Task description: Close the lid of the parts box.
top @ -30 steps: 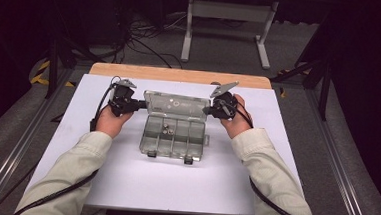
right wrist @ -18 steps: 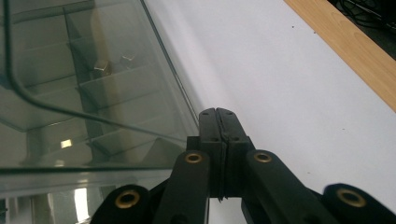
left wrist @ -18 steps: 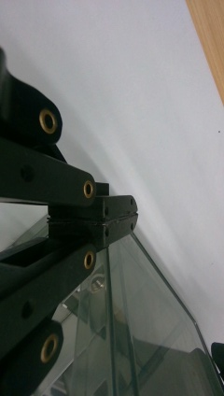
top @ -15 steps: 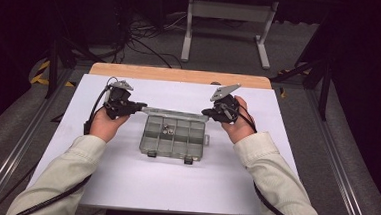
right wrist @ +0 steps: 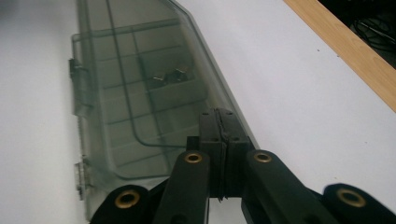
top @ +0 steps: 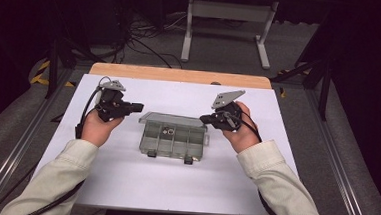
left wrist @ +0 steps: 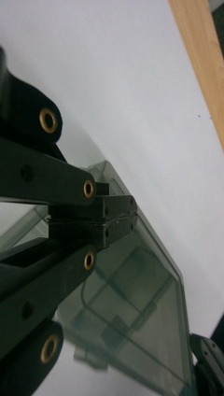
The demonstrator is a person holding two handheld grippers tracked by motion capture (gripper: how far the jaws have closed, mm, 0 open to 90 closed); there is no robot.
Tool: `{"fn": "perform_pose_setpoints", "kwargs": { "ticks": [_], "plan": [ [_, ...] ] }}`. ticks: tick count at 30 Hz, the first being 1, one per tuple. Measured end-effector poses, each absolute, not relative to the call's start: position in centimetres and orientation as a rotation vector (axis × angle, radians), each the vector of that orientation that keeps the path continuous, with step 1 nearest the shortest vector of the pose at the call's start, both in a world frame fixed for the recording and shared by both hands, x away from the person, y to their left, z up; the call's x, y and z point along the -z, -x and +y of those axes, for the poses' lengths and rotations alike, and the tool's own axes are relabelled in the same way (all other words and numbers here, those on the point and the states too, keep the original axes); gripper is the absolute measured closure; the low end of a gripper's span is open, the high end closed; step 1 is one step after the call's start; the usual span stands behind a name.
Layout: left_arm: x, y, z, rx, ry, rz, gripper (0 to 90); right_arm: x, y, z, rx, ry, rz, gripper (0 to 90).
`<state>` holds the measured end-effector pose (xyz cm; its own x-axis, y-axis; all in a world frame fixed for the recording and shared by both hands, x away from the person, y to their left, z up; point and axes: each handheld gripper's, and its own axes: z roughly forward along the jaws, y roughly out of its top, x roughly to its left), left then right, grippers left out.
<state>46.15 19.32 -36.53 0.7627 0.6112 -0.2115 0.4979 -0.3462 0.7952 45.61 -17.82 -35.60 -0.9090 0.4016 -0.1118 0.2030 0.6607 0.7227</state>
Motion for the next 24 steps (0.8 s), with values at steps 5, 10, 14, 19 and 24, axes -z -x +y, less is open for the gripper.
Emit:
{"fn": "perform_pose_setpoints", "kwargs": {
  "ticks": [5, 10, 14, 19, 24],
  "plan": [
    [36.3, -44.3, 19.1, -0.129, -2.01, 0.795, 89.3, 35.3, -44.5, -17.4, -1.096, -0.453, 2.628, 90.0],
    [36.0, -42.7, 18.7, -0.117, -2.024, 0.757, 89.3, 35.3, -43.7, -17.3, -1.101, -0.447, 2.639, 90.0],
    [35.9, -42.0, 18.3, -0.138, -2.055, 0.735, 89.3, 35.5, -43.3, -17.3, -1.102, -0.456, 2.65, 90.0],
    [36.1, -41.0, 18.0, -0.155, -2.097, 0.715, 89.3, 35.9, -42.6, -17.4, -1.112, -0.462, 2.666, 90.0],
    [37.0, -40.7, 18.0, -0.145, -2.112, 0.722, 89.4, 36.5, -42.1, -17.5, -1.117, -0.469, 2.681, 90.0]
  ]
}}
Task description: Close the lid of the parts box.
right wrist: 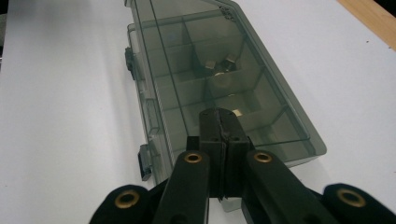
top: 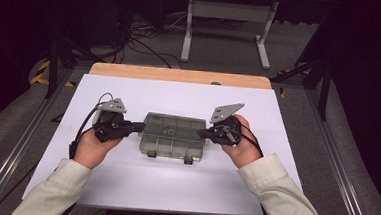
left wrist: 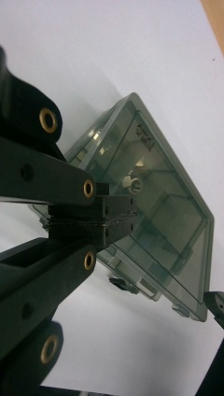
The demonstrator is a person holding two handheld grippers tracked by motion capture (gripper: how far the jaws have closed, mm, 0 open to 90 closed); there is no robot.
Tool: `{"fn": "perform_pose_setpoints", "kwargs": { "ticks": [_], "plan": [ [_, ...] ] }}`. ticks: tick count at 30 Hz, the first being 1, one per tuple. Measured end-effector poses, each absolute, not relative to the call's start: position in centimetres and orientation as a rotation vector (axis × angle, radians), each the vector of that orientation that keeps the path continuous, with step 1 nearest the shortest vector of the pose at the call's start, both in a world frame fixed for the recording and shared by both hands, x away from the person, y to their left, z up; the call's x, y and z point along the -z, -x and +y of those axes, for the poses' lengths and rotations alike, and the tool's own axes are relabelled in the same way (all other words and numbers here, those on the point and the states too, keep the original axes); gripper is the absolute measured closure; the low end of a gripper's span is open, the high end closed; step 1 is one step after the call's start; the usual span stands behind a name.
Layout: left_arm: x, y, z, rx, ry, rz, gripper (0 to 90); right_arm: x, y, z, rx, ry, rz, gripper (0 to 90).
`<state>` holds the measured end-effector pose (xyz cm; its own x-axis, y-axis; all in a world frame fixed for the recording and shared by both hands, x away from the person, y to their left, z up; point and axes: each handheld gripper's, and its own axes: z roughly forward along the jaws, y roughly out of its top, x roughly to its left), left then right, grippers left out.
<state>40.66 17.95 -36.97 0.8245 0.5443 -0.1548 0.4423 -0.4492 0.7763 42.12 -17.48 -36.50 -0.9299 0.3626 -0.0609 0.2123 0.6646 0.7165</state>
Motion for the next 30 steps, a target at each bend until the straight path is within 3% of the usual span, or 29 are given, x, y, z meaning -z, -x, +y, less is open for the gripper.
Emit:
{"fn": "perform_pose_setpoints", "kwargs": {
  "ticks": [30],
  "plan": [
    [40.6, -40.1, 17.3, -0.122, -2.2, 0.745, 89.2, 39.4, -40.6, -16.7, -1.08, -0.504, 2.742, 90.0]
  ]
}}
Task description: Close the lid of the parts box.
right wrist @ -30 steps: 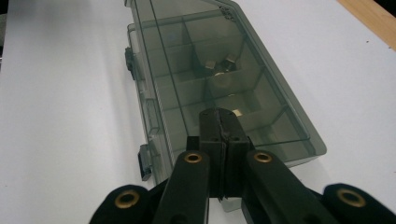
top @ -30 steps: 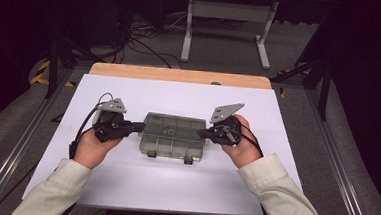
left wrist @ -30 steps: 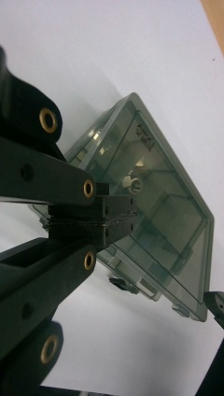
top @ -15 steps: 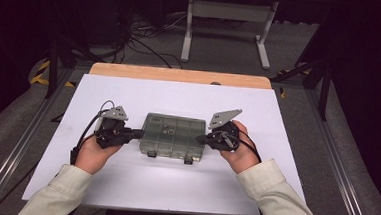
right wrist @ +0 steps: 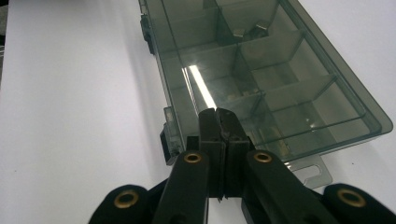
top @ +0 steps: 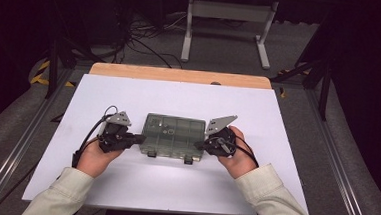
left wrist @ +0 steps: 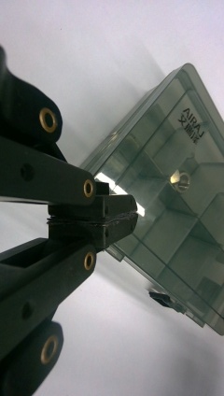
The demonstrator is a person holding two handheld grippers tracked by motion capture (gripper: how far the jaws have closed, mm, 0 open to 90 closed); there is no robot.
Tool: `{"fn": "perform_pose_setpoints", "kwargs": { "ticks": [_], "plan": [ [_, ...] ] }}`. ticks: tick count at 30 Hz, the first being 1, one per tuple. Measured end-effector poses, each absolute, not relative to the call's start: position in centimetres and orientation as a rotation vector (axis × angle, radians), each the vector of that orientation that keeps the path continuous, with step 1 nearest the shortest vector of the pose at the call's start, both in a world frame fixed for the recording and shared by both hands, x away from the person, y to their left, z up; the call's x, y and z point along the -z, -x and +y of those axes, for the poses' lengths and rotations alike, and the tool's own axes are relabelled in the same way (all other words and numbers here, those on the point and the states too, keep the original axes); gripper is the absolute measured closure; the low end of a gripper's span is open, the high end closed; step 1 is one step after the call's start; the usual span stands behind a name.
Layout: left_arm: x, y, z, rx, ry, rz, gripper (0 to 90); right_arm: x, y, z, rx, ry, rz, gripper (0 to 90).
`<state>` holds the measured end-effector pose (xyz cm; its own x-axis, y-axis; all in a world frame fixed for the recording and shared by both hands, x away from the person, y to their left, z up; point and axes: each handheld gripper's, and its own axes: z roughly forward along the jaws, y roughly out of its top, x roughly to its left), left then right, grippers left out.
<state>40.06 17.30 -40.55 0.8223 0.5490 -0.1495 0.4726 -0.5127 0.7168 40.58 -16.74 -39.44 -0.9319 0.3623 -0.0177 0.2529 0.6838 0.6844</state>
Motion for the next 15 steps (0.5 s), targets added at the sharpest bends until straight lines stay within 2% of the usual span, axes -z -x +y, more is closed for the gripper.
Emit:
{"fn": "perform_pose_setpoints", "kwargs": {
  "ticks": [15],
  "plan": [
    [41.65, -40.21, 17.04, -0.101, -2.222, 0.753, 89.4, 40.28, -40.29, -16.73, -1.074, -0.504, 2.754, 89.9]
  ]
}}
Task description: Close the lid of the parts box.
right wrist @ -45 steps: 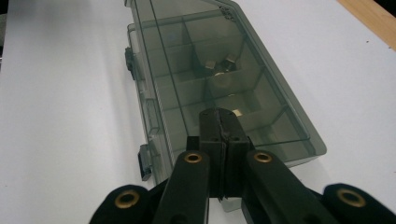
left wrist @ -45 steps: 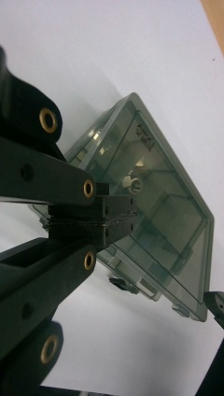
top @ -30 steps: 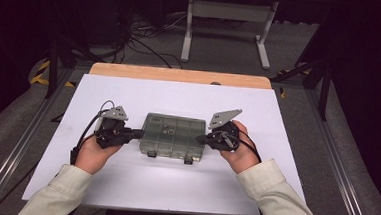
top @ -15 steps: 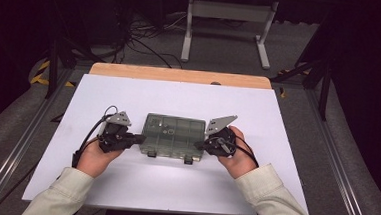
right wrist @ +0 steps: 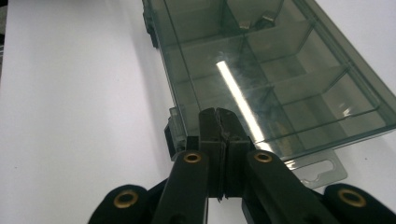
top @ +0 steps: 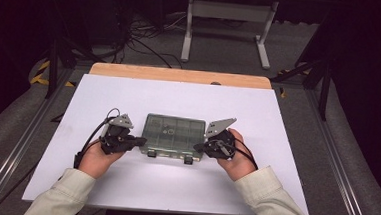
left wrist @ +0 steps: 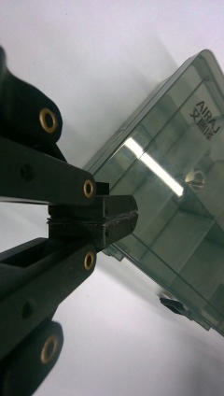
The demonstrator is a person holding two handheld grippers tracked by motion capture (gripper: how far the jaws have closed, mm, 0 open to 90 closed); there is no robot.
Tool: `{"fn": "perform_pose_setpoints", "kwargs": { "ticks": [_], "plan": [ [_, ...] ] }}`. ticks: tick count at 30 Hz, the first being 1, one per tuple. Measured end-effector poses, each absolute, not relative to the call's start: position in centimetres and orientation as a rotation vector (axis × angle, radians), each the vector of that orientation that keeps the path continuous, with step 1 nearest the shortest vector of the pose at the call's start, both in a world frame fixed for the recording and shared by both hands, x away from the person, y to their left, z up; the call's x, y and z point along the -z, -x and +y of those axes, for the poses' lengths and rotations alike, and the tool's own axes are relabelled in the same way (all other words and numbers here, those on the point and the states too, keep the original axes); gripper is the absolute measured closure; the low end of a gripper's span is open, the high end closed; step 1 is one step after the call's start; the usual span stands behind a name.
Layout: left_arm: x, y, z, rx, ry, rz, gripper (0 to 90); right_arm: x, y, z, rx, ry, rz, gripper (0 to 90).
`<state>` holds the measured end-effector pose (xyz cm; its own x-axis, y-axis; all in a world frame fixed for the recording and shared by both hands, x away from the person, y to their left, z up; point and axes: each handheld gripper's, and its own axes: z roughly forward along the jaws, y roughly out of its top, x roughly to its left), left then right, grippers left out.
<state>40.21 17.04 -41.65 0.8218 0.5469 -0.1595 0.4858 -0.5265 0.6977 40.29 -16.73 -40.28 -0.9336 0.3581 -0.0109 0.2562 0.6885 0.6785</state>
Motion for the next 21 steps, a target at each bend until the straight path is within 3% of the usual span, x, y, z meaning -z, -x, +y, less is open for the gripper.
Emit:
{"fn": "perform_pose_setpoints", "kwargs": {
  "ticks": [21],
  "plan": [
    [41.62, -39.7, 16.48, -0.106, -2.216, 0.716, 89.6, 40.47, -39.83, -16.63, -1.097, -0.521, 2.735, 90.0]
  ]
}}
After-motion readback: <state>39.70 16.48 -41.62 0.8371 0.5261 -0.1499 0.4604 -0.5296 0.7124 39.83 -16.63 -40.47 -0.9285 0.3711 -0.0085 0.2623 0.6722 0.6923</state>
